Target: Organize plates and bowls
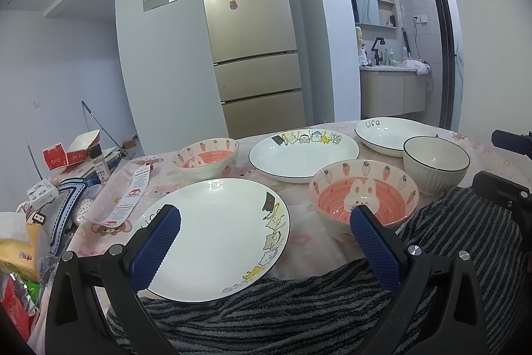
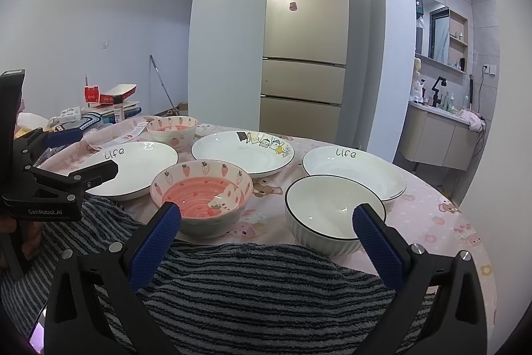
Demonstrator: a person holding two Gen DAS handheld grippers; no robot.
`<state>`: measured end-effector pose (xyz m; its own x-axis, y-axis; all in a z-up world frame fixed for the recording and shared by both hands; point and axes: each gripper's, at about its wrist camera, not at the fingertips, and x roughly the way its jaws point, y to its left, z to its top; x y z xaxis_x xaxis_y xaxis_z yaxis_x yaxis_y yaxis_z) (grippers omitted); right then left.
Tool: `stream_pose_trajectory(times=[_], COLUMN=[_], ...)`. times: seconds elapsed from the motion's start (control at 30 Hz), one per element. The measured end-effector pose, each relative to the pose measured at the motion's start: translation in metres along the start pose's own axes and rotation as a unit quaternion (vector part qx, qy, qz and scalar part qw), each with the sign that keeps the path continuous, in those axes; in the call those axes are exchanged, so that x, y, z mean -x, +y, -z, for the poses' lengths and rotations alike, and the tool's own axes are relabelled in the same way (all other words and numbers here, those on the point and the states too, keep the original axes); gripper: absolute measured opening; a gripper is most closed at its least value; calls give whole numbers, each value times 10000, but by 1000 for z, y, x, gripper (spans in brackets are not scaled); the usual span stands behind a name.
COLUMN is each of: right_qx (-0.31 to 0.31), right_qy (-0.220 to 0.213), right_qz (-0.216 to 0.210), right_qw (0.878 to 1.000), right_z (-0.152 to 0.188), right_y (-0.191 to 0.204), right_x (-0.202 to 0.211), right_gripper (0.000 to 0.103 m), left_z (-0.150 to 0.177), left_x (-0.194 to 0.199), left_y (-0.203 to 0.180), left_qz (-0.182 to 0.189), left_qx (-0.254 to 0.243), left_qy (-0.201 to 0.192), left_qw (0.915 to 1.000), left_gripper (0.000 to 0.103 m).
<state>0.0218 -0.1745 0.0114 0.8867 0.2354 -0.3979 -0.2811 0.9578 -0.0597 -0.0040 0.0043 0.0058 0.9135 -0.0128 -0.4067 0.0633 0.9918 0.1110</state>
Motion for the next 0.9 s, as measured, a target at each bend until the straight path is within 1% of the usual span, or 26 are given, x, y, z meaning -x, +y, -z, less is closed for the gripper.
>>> stream_pose_trajectory(times=[0.57,0.9], right_qx=[1,-40], right_qy=[-42,32], right_qz=[-10,-42], right_qw=[10000,10000], right_z=[0,1], right_y=[1,-1], right_x=[1,-2], right_gripper=[103,103], left_z=[-3,-2], left_x=[-4,-6], left_y=[8,1], left_qz=[-17,-72], left_qx=[-68,-178], left_qy=[92,93], left_qw=[9999,9998], left_gripper=[103,103])
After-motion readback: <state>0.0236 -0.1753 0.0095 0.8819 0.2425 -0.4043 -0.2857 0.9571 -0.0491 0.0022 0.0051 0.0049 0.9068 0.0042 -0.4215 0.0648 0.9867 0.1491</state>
